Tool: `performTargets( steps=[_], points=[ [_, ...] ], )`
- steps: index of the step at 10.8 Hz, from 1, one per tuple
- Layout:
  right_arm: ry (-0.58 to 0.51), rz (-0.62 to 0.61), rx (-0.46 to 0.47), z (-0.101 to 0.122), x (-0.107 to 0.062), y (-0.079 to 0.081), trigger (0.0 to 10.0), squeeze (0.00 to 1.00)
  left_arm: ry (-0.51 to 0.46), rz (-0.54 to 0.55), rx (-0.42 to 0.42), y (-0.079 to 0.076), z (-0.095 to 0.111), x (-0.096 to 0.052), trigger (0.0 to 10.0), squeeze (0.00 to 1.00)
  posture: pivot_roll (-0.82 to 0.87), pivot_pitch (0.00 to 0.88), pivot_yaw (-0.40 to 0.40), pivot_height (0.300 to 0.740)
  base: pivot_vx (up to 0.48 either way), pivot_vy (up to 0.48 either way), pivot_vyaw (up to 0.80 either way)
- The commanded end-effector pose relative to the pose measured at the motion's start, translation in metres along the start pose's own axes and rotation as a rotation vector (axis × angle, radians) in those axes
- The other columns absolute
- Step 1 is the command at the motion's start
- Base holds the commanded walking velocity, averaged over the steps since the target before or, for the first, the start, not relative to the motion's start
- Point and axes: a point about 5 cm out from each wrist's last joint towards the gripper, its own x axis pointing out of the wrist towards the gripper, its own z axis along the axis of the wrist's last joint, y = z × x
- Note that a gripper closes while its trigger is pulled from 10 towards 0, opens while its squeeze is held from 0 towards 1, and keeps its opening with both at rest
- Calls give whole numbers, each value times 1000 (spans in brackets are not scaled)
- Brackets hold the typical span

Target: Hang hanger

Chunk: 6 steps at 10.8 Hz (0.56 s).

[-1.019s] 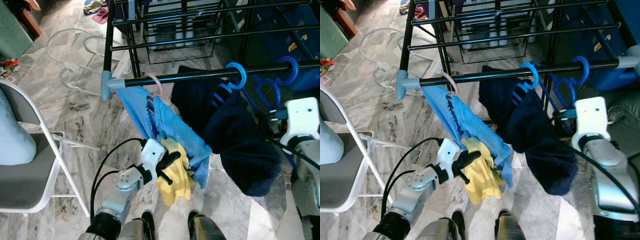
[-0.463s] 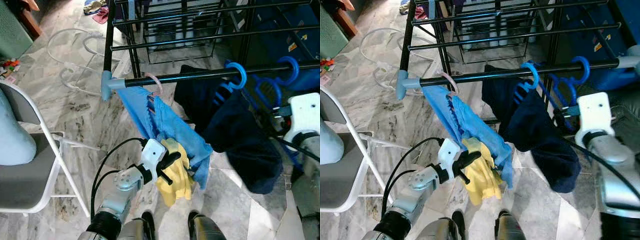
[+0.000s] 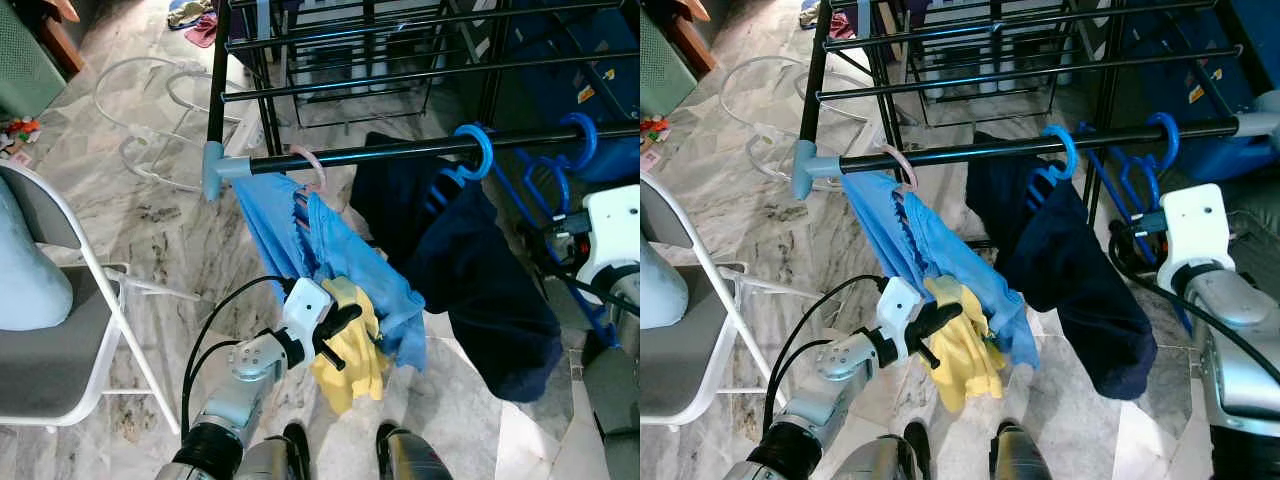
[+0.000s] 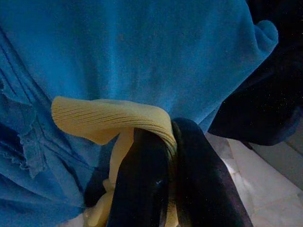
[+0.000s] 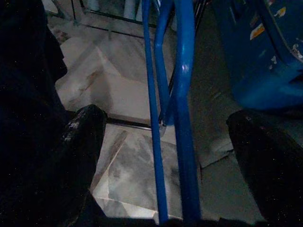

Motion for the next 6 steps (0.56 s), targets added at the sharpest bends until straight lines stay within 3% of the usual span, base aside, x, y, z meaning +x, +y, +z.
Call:
performTargets(
  steps=[1,6],
  points=[
    [-2,12,4,0,-3,2,157,0,15,-3,11,1,-3,-2,10000,0,-181,262,145,740,0,0,0],
    [7,9,30,-4,-2,6,0,0,16,-4,14,1,-2,-1,10000,0,-180,262,147,740,0,0,0]
  ],
)
